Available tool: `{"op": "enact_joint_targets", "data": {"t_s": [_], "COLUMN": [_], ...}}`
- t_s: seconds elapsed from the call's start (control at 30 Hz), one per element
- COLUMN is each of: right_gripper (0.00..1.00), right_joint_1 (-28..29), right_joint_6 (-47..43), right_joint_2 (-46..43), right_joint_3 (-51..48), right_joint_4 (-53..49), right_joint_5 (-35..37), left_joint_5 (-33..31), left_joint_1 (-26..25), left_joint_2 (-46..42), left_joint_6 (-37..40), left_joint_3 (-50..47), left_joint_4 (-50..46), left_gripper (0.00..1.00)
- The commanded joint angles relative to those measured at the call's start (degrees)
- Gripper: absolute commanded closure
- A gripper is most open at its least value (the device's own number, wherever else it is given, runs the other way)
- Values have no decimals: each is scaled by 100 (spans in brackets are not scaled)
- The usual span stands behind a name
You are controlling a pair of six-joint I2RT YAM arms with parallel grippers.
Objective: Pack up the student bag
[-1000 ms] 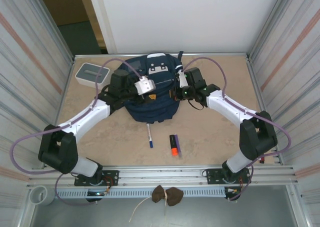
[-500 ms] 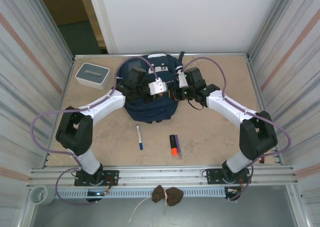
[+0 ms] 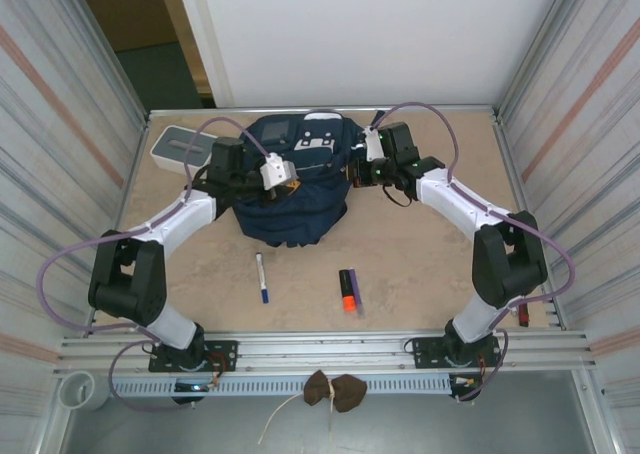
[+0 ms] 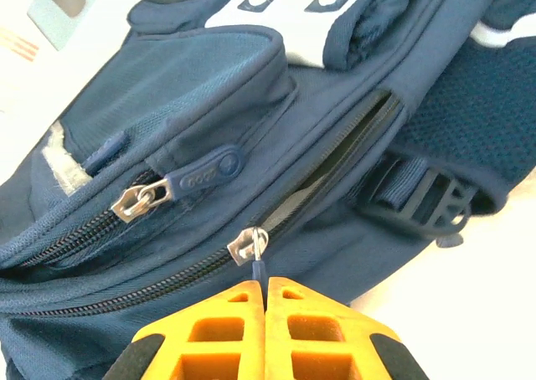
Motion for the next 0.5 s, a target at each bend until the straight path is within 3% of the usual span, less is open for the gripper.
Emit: {"op": "enact_joint_targets", "data": {"t_s": [0.0, 0.13, 0.33, 0.4, 0.47], "right_gripper": [100, 100, 100, 100, 100], "right_joint_1": [-158, -125, -210, -248, -248], "right_joint_6": [42, 149, 57, 61, 69], "right_joint_2": [131, 84, 292, 416, 534], "right_joint_3": [163, 151, 173, 220, 260], "right_joint_4": [-48, 93, 165, 206, 251], "right_joint_5": [344, 341, -64, -199, -244], "left_joint_5": [-125, -453, 5, -112, -359], "left_joint_1": [201, 192, 227, 236, 220], "left_joint_2": [-251, -13, -2, 17, 57], "left_joint_6": [-337, -395, -202, -218, -280], "left_joint_3": [19, 126, 137, 160, 205], "left_joint_4": [626, 600, 463, 413, 235], "left_gripper": [90, 89, 92, 87, 72]}}
